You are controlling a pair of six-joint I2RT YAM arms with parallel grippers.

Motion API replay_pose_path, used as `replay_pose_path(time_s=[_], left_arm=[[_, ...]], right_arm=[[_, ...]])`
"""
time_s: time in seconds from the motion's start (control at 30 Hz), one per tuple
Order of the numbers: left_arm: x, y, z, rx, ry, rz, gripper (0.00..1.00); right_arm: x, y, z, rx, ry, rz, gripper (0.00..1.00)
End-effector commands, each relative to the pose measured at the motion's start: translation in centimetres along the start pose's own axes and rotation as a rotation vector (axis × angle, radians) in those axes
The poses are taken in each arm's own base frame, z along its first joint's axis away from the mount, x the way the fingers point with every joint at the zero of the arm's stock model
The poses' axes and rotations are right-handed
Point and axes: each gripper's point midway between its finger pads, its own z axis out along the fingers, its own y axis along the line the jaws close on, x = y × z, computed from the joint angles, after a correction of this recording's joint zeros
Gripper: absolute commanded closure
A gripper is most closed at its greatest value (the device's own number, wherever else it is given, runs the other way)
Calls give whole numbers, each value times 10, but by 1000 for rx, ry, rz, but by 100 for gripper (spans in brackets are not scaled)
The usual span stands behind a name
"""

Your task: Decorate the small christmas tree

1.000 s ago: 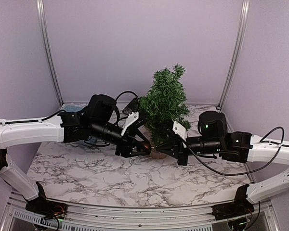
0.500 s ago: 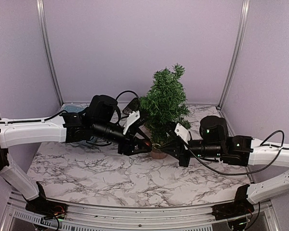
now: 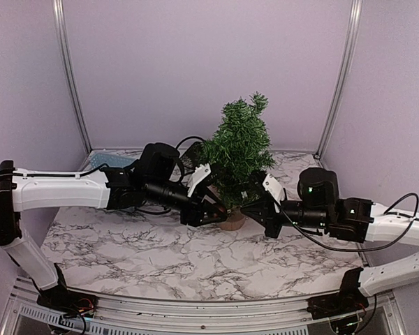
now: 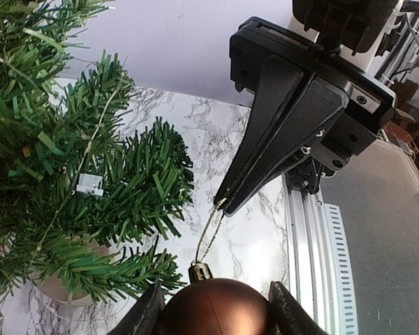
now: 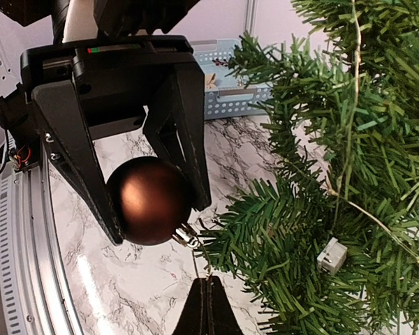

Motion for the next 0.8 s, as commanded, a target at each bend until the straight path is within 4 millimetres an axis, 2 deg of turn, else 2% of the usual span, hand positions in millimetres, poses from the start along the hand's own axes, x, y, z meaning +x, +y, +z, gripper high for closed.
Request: replay_pose_path(time_s=[0.0, 0.2, 0.5, 0.77], left_arm=[[-29, -2, 2, -8, -72, 34, 67], [-35, 2, 9, -26, -84, 26, 67], [-32, 6, 16, -33, -74, 13, 67], [-31, 14, 19, -71, -60, 5, 67]], right_arm=[[-4, -8, -9, 41, -12, 30, 100], [1, -14, -10, 76, 7, 39, 100], [9, -20, -8, 107, 42, 49, 100], [11, -38, -7, 190, 56, 54, 100]])
